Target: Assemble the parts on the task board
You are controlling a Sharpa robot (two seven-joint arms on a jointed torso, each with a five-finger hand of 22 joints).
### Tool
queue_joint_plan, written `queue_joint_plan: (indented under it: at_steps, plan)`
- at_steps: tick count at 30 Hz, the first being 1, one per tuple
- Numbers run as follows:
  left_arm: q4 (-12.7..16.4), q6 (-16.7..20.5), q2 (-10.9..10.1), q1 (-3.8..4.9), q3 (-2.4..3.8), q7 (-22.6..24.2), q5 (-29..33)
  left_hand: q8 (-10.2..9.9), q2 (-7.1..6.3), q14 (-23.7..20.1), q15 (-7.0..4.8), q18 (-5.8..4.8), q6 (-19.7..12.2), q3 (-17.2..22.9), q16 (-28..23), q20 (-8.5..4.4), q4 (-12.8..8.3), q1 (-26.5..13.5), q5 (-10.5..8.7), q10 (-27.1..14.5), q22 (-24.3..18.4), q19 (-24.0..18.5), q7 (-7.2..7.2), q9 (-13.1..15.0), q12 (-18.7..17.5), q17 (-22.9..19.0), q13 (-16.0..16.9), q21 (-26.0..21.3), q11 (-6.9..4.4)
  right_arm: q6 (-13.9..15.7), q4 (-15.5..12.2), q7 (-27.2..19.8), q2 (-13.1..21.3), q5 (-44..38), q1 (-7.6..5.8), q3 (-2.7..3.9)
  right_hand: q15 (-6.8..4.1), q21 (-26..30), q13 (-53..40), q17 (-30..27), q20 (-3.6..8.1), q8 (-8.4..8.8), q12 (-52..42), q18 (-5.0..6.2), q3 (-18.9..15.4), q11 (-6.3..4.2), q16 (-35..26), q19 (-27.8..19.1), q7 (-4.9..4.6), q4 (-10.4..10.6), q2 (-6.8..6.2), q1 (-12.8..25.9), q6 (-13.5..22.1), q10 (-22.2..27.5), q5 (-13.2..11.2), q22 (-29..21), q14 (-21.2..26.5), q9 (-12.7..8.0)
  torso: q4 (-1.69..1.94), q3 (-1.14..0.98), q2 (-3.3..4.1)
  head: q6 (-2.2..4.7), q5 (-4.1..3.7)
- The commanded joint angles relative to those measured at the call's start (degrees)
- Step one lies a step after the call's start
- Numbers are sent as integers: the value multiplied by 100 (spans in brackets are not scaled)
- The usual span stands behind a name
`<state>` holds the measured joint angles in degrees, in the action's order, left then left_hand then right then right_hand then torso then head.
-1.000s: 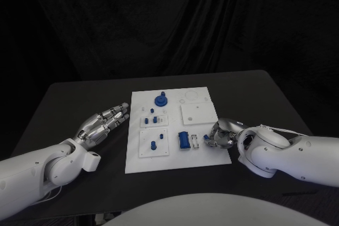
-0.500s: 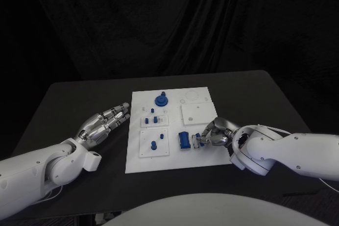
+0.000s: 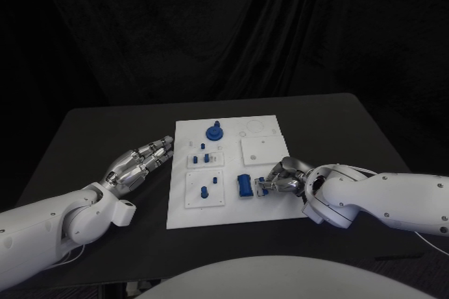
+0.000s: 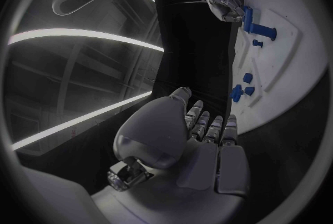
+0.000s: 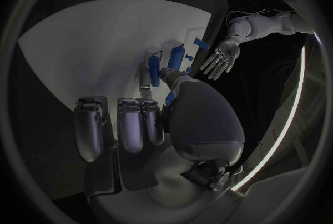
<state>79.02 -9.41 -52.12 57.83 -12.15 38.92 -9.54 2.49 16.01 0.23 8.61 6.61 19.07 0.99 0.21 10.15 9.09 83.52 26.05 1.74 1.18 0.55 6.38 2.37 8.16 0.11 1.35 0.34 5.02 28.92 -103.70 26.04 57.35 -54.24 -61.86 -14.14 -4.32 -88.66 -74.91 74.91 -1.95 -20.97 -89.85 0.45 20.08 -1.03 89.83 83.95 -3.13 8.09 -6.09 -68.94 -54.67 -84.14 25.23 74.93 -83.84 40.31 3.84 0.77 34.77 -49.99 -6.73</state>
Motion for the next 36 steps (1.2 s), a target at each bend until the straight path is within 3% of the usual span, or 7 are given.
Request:
queue_joint_plan:
  at_steps: [1, 12, 19, 22, 23, 28, 36]
  plan:
    - [4, -78, 15, -8, 5, 265, 33, 17, -4, -11, 26, -103, 27, 41, -13, 28, 6, -34, 26, -1, 10, 4, 4, 8, 17, -4, 9, 9, 38, -301, 25, 237, -22, 24, -4, 0, 1, 40, -1509, 1509, -6, 46, -15, 10, -89, 19, 17, 500, -8, 35, -4, 81, 50, -586, -134, 1435, -616, -29, -4, 2, -1, -1, 12]
    - [-23, -101, 31, -15, 5, 243, 33, 20, -2, -9, 27, -102, 43, 49, -11, 30, 4, -35, 27, -1, 10, 4, 9, 10, 19, -4, 9, 9, 40, -411, 27, 284, -75, -278, -1, 0, 33, 61, -1509, 1509, -40, 59, -15, 16, -419, 55, 17, 487, -45, 188, 13, 190, 99, -586, -736, 1426, -616, -95, -9, -1, 4, -1, 13]
    - [-36, -110, 38, -19, 5, 229, 33, 20, -2, -9, 27, -102, 43, 49, -11, 30, 4, -35, 27, -1, 10, 4, 9, 10, 19, -4, 9, 9, 40, -397, 23, 278, -83, -406, 0, 0, 35, 62, -1509, 1509, -43, 58, -15, 17, -455, 58, 17, 487, -47, 208, 16, 199, 100, -586, -798, 1426, -616, -103, -12, -5, -1, -1, 21]
    - [-41, -114, 40, -20, 5, 221, 33, 20, -2, -9, 27, -102, 43, 49, -11, 30, 4, -35, 27, -1, 10, 4, 9, 10, 19, -4, 9, 9, 40, -385, 23, 280, -82, -449, 0, 0, 44, 72, -1509, 1509, -52, 59, -15, 20, -574, 66, 17, 480, -58, 282, 3, 252, 108, -586, -1011, 1422, -616, -123, -13, -7, -3, -1, 28]
    - [-43, -115, 41, -20, 5, 219, 33, 20, -2, -9, 27, -102, 43, 49, -11, 30, 4, -35, 27, -1, 10, 4, 9, 10, 19, -4, 9, 9, 40, -379, 24, 279, -82, -457, 0, 0, 54, 76, -1509, 1509, -56, 59, -15, 21, -665, 78, 17, 478, -71, 361, -34, 357, 106, -586, -1191, 1420, -616, -129, -14, -8, -4, -1, 29]
    - [-50, -119, 40, -23, 5, 211, 33, 20, -2, -9, 27, -102, 43, 49, -11, 30, 4, -35, 27, -1, 10, 4, 9, 10, 19, -4, 9, 9, 40, -331, 28, 252, -81, -476, 0, 0, 65, 88, -1509, 1509, -71, 53, -15, 24, -876, 89, 17, 471, -80, 569, -6, 505, 109, -586, -1449, 1416, -616, -156, -14, -7, -6, -1, 35]
    - [-61, -125, 38, -26, 5, 179, 33, 22, 1, -9, 32, -102, 52, 62, -11, 33, 1, -37, 29, -3, 10, 5, 13, 11, 16, -3, 8, 10, 40, -247, 21, 174, -76, -485, 0, 0, 47, 133, -1509, 1509, -64, -58, -15, 39, -1147, 62, 17, 445, -44, 829, 46, 645, 23, -586, -1507, 1398, -616, -134, -12, -6, -5, -1, 41]
